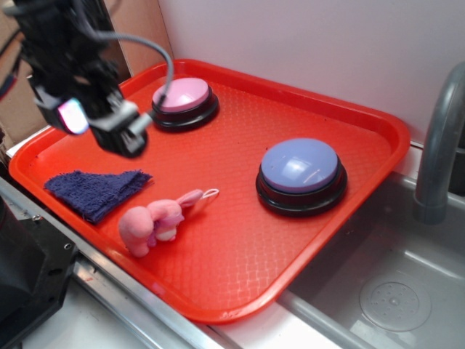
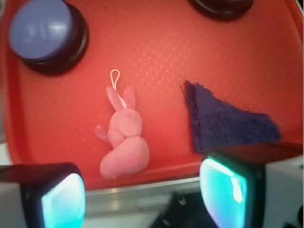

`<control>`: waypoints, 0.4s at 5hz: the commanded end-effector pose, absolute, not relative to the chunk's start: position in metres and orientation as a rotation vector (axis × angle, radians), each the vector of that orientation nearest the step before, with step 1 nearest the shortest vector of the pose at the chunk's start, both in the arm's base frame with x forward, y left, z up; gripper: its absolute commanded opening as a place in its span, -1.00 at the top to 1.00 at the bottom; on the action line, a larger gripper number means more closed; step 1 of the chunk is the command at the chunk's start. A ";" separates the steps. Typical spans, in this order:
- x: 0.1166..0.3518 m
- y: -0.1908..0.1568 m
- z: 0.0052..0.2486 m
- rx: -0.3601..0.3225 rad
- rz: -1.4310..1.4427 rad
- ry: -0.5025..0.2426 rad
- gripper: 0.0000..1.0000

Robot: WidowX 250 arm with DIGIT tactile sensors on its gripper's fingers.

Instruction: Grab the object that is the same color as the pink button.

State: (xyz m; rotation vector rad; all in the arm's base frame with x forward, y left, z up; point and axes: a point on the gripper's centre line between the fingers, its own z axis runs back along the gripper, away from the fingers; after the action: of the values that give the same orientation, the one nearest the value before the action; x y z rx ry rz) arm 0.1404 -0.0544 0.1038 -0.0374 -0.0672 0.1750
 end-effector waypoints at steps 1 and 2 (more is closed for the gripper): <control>0.146 -0.055 0.054 -0.004 0.160 -0.054 -1.00; 0.146 -0.060 0.039 -0.006 0.148 -0.041 -1.00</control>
State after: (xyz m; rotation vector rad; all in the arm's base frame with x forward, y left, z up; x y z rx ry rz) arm 0.1417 -0.0601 0.0353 -0.0042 -0.0221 0.1578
